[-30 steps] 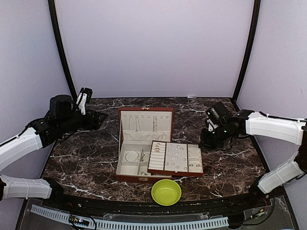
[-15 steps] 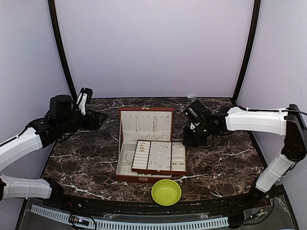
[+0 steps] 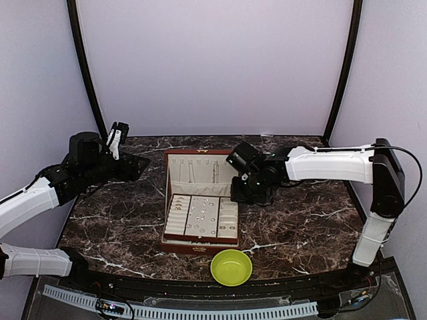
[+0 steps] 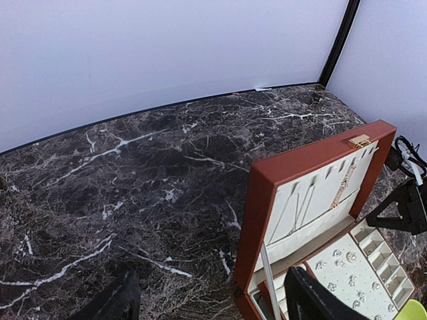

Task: Organize the mixed jewelry
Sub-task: Place the compartment layer in the jewelry box.

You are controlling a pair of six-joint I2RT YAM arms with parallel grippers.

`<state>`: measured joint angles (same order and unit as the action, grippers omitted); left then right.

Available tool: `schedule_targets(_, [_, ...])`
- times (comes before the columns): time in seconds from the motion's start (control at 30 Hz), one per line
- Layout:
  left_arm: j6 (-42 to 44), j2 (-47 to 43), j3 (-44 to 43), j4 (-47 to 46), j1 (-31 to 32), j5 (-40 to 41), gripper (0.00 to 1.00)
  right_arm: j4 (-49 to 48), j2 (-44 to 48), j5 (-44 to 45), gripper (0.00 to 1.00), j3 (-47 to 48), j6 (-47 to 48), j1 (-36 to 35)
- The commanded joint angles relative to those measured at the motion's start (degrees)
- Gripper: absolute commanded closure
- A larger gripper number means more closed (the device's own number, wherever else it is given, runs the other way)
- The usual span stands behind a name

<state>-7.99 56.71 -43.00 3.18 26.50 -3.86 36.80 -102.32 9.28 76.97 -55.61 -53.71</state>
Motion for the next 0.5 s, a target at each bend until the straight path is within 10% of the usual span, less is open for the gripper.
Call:
schedule_targets(0.0, [-0.37,-1.07,0.73,0.02,-0.31,-0.23,0.23,1.45,-0.16,0.9,1.0,2.81,0.35,-0.69])
schedule_targets(0.47, [-0.29,-1.08,0.74,0.05,-0.31,-0.2,0.23,3.7,1.0,-4.72,1.0,2.4,5.17,-0.82])
